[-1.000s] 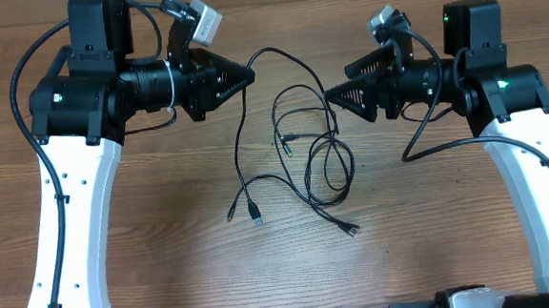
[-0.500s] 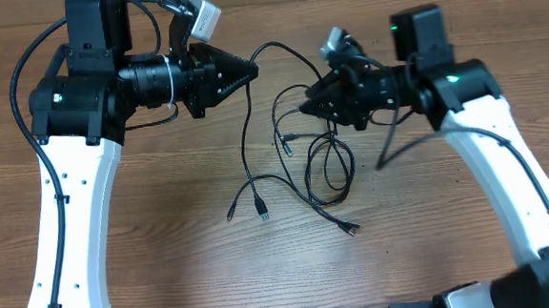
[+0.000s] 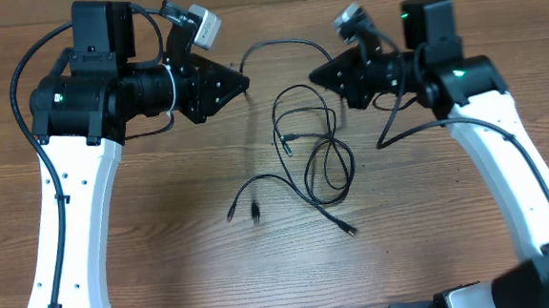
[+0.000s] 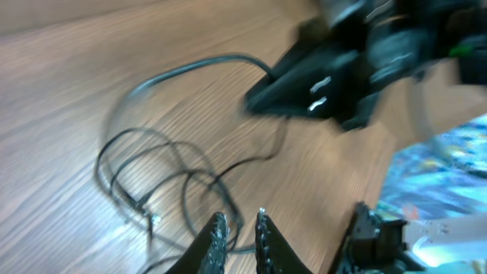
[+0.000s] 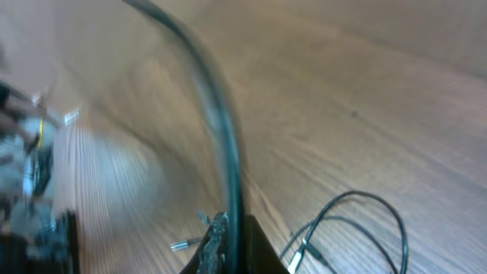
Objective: Untangle cables
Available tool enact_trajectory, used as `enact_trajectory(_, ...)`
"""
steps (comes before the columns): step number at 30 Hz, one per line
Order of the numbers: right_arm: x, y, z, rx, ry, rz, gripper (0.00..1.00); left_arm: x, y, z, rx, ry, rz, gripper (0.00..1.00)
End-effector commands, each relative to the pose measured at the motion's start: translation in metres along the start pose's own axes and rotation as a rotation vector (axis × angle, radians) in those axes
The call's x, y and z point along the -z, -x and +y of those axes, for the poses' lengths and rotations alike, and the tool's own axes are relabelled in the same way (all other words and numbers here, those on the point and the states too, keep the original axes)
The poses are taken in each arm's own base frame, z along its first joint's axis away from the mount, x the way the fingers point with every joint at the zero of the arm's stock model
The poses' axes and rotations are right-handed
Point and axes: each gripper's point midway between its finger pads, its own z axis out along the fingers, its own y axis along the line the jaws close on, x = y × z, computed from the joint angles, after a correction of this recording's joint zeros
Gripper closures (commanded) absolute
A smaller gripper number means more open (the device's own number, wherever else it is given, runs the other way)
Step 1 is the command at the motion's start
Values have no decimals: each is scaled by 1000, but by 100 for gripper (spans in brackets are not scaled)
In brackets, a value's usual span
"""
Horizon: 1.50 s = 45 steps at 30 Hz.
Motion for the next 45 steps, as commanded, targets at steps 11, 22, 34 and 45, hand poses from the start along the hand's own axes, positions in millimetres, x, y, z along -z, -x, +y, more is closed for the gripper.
enact_trajectory(11, 130, 95, 71, 161, -214, -349, 96, 8, -7, 13, 18, 127, 28, 86)
enact_trajectory(22, 201, 149, 114, 353, -368, -640, 96, 9, -10, 16, 27, 146, 40, 0)
enact_trajectory(34, 245, 189, 151, 542, -408, -872, 96, 7, -10, 14, 34, 138, 41, 0)
enact_trajectory(45, 239, 198, 112, 482, -523, -879, 96, -2, -13, 3, 10, 127, 67, 0)
